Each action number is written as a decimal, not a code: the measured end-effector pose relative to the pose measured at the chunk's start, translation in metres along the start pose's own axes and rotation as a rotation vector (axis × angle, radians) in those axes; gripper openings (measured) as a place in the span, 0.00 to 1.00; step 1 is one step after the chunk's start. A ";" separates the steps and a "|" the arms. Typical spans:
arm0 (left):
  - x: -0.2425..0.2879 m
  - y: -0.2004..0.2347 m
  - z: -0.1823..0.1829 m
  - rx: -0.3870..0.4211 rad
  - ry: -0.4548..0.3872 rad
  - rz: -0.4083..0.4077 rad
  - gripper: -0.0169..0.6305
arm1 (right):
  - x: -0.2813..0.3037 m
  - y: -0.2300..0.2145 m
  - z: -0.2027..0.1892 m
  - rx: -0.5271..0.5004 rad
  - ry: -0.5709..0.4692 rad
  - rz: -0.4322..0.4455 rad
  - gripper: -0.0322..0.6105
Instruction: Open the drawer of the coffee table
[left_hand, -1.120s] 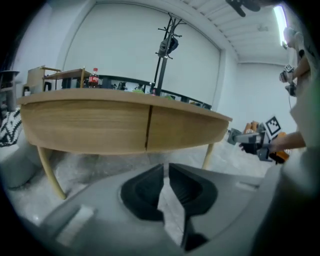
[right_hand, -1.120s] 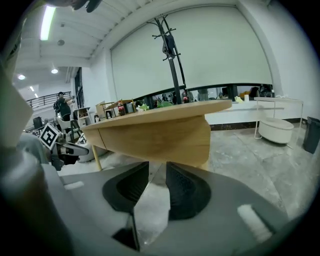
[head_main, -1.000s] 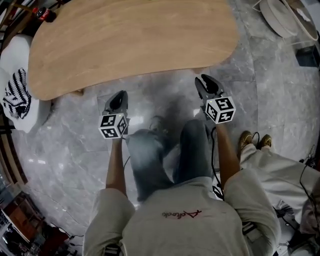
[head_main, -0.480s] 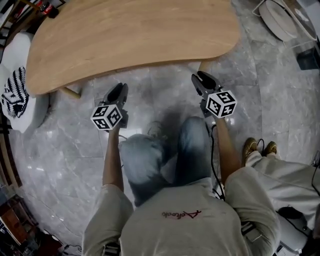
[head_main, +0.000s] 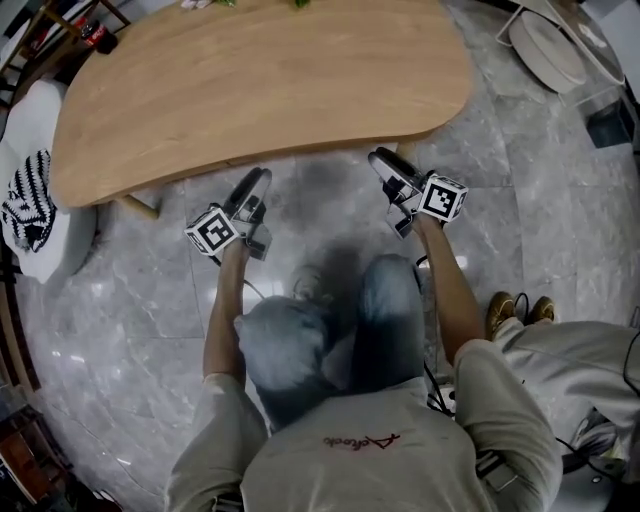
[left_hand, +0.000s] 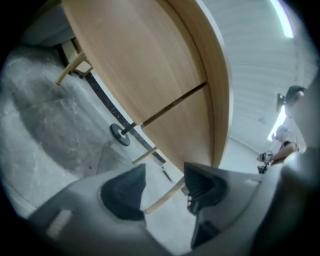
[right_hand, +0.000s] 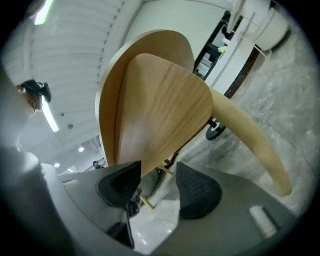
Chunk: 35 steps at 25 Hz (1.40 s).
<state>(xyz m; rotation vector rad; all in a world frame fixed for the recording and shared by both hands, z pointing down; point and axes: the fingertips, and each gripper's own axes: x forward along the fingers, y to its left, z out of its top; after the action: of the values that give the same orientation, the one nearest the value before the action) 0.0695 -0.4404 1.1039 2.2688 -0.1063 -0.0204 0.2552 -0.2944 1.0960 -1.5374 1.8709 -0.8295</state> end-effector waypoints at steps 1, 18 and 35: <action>0.004 0.000 0.002 -0.007 0.002 -0.016 0.40 | 0.005 0.001 0.006 0.014 -0.016 0.032 0.39; 0.020 -0.015 0.028 0.000 -0.062 -0.133 0.32 | 0.019 0.005 0.016 0.040 -0.021 0.115 0.27; -0.011 -0.040 -0.002 0.025 -0.045 -0.140 0.29 | -0.018 0.025 -0.014 0.038 -0.018 0.153 0.20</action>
<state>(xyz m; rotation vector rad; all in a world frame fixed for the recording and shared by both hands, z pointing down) 0.0617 -0.4122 1.0747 2.2975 0.0291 -0.1453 0.2321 -0.2720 1.0864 -1.3552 1.9207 -0.7744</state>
